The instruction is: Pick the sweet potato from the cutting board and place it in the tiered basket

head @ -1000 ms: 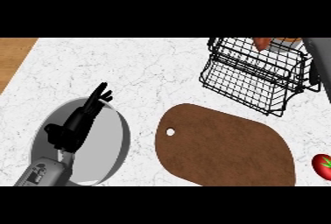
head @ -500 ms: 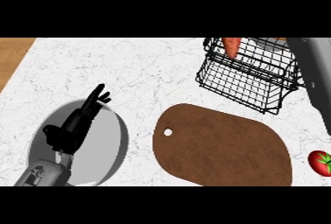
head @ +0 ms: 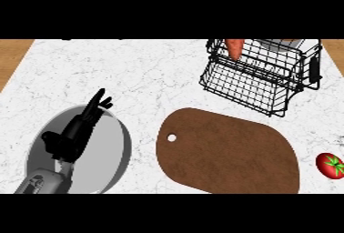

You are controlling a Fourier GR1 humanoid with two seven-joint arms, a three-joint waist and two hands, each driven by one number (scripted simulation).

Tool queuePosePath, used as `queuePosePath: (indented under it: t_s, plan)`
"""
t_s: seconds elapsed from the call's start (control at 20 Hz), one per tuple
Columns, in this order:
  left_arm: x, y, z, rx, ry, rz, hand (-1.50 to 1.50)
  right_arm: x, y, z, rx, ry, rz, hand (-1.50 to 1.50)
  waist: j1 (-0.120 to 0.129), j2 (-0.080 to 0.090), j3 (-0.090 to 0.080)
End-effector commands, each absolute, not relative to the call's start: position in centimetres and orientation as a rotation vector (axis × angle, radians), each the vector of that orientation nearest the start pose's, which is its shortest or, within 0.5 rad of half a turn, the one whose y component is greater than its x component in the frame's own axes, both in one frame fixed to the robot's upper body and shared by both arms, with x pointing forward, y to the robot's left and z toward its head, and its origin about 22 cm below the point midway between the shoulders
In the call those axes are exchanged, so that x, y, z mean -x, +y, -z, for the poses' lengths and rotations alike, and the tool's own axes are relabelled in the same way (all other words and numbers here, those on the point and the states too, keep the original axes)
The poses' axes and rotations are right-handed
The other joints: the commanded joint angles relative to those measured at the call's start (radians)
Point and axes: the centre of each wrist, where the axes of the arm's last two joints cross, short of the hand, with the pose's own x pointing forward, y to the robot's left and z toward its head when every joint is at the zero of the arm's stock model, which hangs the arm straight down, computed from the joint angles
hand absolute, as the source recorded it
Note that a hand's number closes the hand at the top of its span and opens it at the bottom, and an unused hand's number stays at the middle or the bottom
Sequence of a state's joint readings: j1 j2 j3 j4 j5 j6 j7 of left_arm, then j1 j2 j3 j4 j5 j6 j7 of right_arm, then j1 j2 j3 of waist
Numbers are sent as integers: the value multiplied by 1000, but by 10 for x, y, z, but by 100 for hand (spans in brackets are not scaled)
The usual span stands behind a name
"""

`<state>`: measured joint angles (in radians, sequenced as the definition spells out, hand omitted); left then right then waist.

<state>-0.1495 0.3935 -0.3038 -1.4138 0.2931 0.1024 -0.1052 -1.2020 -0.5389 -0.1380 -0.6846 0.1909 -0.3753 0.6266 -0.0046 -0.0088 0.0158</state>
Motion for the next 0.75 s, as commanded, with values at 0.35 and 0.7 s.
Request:
queuePosePath:
  t_s: [0.35, 0.7]
  plan:
    - [-240, 256, 29, 39, -1519, 185, 0, -368, -440, -289, 805, -1524, 563, -150, -45, -2, -15]
    - [-259, 257, 7, 34, -1511, 179, 0, -284, -523, -285, 809, -1517, 500, -150, -46, 1, -15]
